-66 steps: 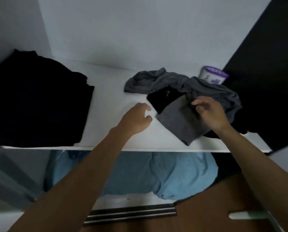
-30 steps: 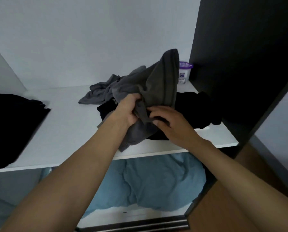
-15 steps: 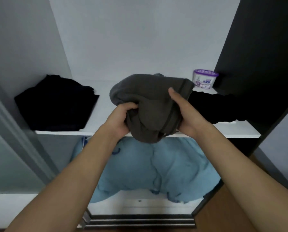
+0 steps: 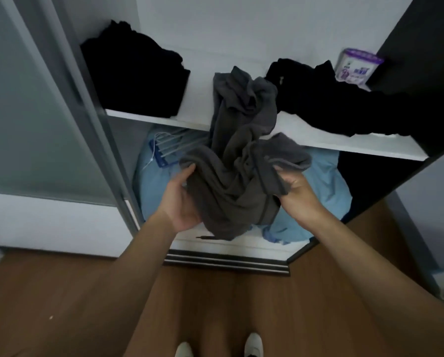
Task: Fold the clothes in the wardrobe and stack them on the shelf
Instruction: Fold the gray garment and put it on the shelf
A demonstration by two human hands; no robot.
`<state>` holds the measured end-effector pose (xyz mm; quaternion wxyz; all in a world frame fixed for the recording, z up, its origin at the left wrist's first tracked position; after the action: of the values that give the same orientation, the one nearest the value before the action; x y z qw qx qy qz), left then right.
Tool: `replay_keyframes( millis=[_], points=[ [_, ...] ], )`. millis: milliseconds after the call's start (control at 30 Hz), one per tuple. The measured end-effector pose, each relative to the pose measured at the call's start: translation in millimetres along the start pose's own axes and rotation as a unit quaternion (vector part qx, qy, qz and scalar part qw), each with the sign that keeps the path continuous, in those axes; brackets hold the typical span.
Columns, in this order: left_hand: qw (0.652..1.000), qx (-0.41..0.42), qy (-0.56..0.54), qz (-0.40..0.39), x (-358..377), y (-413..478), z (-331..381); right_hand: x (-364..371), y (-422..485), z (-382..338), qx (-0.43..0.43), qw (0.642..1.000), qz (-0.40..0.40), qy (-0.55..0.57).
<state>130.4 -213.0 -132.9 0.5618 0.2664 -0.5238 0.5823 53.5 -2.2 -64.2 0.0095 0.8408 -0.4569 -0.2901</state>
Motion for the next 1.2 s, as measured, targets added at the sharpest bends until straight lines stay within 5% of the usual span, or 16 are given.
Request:
replay_keyframes(
  millis=[133, 333, 467, 567, 733, 900, 1100, 1200],
  points=[
    [0.999, -0.005, 0.023, 0.03, -5.8, -10.0, -29.7, -2.3, -47.4, 6.0, -0.06, 0.992, -0.11, -0.01],
    [0.942, 0.069, 0.228, 0.237, 24.7, 3.0, -90.9, -29.2, -117.1, 34.9, -0.022, 0.979, -0.156, -0.126],
    [0.919, 0.101, 0.287, 0.249, 61.0, 13.8, -141.1, -82.0, -164.3, 80.8, 0.184, 0.957, -0.181, -0.131],
    [0.885, 0.105, 0.378, 0.253, 79.1, 19.3, -183.0, -108.6, -202.8, 110.9, 0.274, 0.951, -0.143, -0.02],
    [0.879, -0.019, 0.409, 0.244, 98.3, 21.9, -251.8, -75.6, -236.4, 112.0, 0.21, 0.958, -0.193, -0.01],
    [0.925, -0.065, 0.362, 0.1, 124.1, 9.2, -261.3, -67.2, -249.8, 116.2, 0.322, 0.937, 0.036, 0.13],
    [0.818, 0.007, 0.559, 0.136, 99.2, -20.5, -237.9, -61.9, -266.1, 94.7, 0.405, 0.806, 0.105, 0.418],
    [0.788, 0.042, 0.59, 0.172, 67.5, -39.5, -225.0, -53.9, -268.3, 82.3, 0.405, 0.778, 0.115, 0.467]
  ],
)
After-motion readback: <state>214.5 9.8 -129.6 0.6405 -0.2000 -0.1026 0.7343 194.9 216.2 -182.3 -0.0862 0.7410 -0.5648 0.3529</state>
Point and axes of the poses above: each hand's wrist, its own y-axis towards the middle knuckle, its own x-axis out of the palm, z = x × y, the point moved 2 cm from there along y, towards the middle knuckle, and after that the axes turned 14 degrees about -y, right-handed, at the moved point
